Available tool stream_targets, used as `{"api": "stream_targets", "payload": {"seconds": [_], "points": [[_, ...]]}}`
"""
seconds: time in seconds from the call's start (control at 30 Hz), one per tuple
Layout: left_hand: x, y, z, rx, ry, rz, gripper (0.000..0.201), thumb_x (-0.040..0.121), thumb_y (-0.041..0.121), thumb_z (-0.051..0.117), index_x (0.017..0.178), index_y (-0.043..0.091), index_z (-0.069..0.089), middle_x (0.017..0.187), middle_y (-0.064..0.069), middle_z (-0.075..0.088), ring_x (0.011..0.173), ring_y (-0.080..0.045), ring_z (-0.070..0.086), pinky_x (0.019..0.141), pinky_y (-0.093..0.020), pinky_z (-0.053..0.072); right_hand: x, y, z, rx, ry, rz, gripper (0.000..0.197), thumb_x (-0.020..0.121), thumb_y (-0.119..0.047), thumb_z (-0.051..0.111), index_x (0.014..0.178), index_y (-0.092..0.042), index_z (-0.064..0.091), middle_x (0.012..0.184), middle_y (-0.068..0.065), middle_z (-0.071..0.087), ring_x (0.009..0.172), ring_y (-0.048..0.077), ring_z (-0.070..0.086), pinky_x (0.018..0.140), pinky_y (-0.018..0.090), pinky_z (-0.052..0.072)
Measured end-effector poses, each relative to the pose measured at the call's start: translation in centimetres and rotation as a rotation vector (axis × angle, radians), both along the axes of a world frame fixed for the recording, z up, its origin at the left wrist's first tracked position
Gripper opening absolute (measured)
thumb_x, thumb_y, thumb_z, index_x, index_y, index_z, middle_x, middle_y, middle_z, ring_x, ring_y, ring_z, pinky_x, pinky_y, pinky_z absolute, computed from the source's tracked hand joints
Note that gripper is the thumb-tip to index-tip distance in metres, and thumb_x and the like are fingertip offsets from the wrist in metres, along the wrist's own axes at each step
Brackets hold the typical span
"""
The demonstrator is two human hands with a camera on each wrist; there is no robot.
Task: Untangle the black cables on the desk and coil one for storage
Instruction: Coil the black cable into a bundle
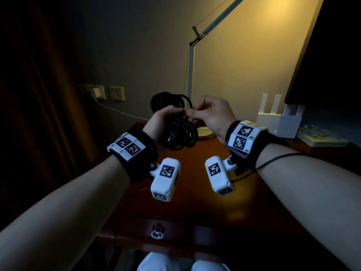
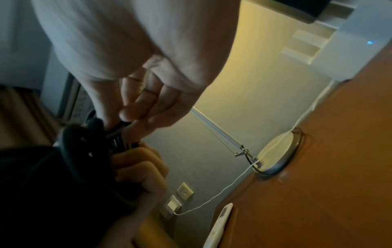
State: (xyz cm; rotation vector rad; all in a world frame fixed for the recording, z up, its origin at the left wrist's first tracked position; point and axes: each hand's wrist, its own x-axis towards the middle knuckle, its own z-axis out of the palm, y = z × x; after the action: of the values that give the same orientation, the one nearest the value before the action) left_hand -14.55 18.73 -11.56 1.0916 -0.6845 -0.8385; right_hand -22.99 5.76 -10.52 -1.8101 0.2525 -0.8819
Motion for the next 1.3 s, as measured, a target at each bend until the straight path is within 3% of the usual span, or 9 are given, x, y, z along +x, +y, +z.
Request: {"api": "stream_targets", "payload": {"seconds": [0.13, 0.33, 0.43, 0.63, 0.73, 0.8, 0.93, 1.1, 1.3], "points": [[0.1, -0.1, 0.1, 0.035, 0.005, 0.053, 0.024, 0.088, 0.025, 0.051, 0.087, 0.007, 0.066, 0.073, -0.007, 0.062, 0.065, -0.018, 0.058, 0.061, -0.026, 0.046, 0.3, 0.4, -0.2, -0.142, 0.021, -0.114, 0.016, 0.071, -0.014, 0.084, 0.075, -0.006, 0.071, 0.072, 0.005, 0.070, 0.068, 0.016, 0.067, 0.064, 0.028, 0.057], [0.2, 0.5, 0.0, 0.031, 0.024, 0.069, 0.028, 0.091, 0.028, 0.054, 0.105, 0.009, 0.069, 0.092, -0.009, 0.069, 0.080, -0.019, 0.064, 0.075, -0.027, 0.050, -0.1, 0.7, 0.9, 0.035, 0.082, 0.073, 0.013, 0.083, -0.001, 0.066, 0.093, -0.004, 0.073, 0.086, 0.014, 0.072, 0.072, 0.017, 0.066, 0.056, 0.025, 0.051], [0.1, 0.8, 0.1, 0.045, 0.019, 0.062, 0.036, 0.091, 0.032, 0.055, 0.116, 0.009, 0.067, 0.104, -0.014, 0.065, 0.090, -0.023, 0.062, 0.083, -0.030, 0.048, -0.1, 0.7, 1.0, 0.119, 0.082, 0.106, 0.015, 0.083, -0.004, 0.070, 0.097, -0.009, 0.073, 0.096, 0.007, 0.068, 0.087, 0.015, 0.065, 0.056, 0.025, 0.052], [-0.1, 1.1, -0.1, 0.002, 0.041, -0.011, 0.040, 0.097, 0.033, 0.047, 0.123, 0.006, 0.059, 0.091, -0.009, 0.070, 0.073, -0.019, 0.070, 0.063, -0.026, 0.057, -0.4, 1.0, 1.4, 0.231, 0.273, 0.266, 0.013, 0.089, -0.010, 0.064, 0.101, -0.005, 0.065, 0.092, 0.005, 0.068, 0.085, 0.014, 0.065, 0.065, 0.024, 0.056], [-0.3, 1.1, 0.0, -0.049, 0.029, -0.040, 0.039, 0.099, 0.036, 0.040, 0.108, 0.005, 0.063, 0.090, -0.011, 0.072, 0.072, -0.019, 0.072, 0.058, -0.026, 0.057, -0.5, 1.6, 1.3, 0.334, 0.304, 0.385, 0.014, 0.093, -0.010, 0.059, 0.105, -0.002, 0.058, 0.089, 0.009, 0.064, 0.079, 0.016, 0.065, 0.064, 0.026, 0.057], [-0.2, 0.9, 0.0, -0.069, 0.040, 0.000, 0.037, 0.098, 0.038, 0.042, 0.101, 0.008, 0.065, 0.085, -0.009, 0.072, 0.069, -0.018, 0.071, 0.058, -0.024, 0.056, -0.5, 1.9, 1.4, 0.343, 0.301, 0.404, 0.005, 0.094, -0.010, 0.057, 0.093, -0.006, 0.055, 0.084, 0.009, 0.061, 0.076, 0.017, 0.062, 0.064, 0.027, 0.055], [0.3, 0.9, -0.4, -0.135, 0.088, 0.135, 0.037, 0.095, 0.021, 0.042, 0.076, 0.011, 0.072, 0.065, -0.005, 0.068, 0.054, -0.014, 0.066, 0.053, -0.018, 0.052, -0.2, 2.0, 1.5, 0.301, 0.291, 0.348, 0.020, 0.091, -0.010, 0.059, 0.073, -0.011, 0.052, 0.074, 0.007, 0.058, 0.070, 0.018, 0.059, 0.064, 0.032, 0.050], [0.4, 1.9, -0.6, -0.142, 0.142, 0.076, 0.036, 0.085, 0.026, 0.048, 0.107, 0.003, 0.066, 0.098, -0.015, 0.068, 0.087, -0.027, 0.066, 0.083, -0.035, 0.050, -0.3, 1.8, 1.4, 0.203, 0.298, 0.237, 0.019, 0.087, -0.012, 0.064, 0.070, -0.013, 0.055, 0.072, 0.005, 0.056, 0.076, 0.022, 0.052, 0.075, 0.039, 0.044], [0.1, 1.8, -0.4, 0.050, -0.093, -0.067, 0.032, 0.094, 0.031, 0.050, 0.106, 0.011, 0.072, 0.105, -0.014, 0.071, 0.095, -0.024, 0.069, 0.093, -0.035, 0.052, -0.3, 2.7, 1.1, 0.059, 0.329, 0.183, 0.014, 0.088, 0.000, 0.055, 0.077, -0.007, 0.051, 0.077, 0.014, 0.050, 0.070, 0.023, 0.051, 0.062, 0.034, 0.045]]}}
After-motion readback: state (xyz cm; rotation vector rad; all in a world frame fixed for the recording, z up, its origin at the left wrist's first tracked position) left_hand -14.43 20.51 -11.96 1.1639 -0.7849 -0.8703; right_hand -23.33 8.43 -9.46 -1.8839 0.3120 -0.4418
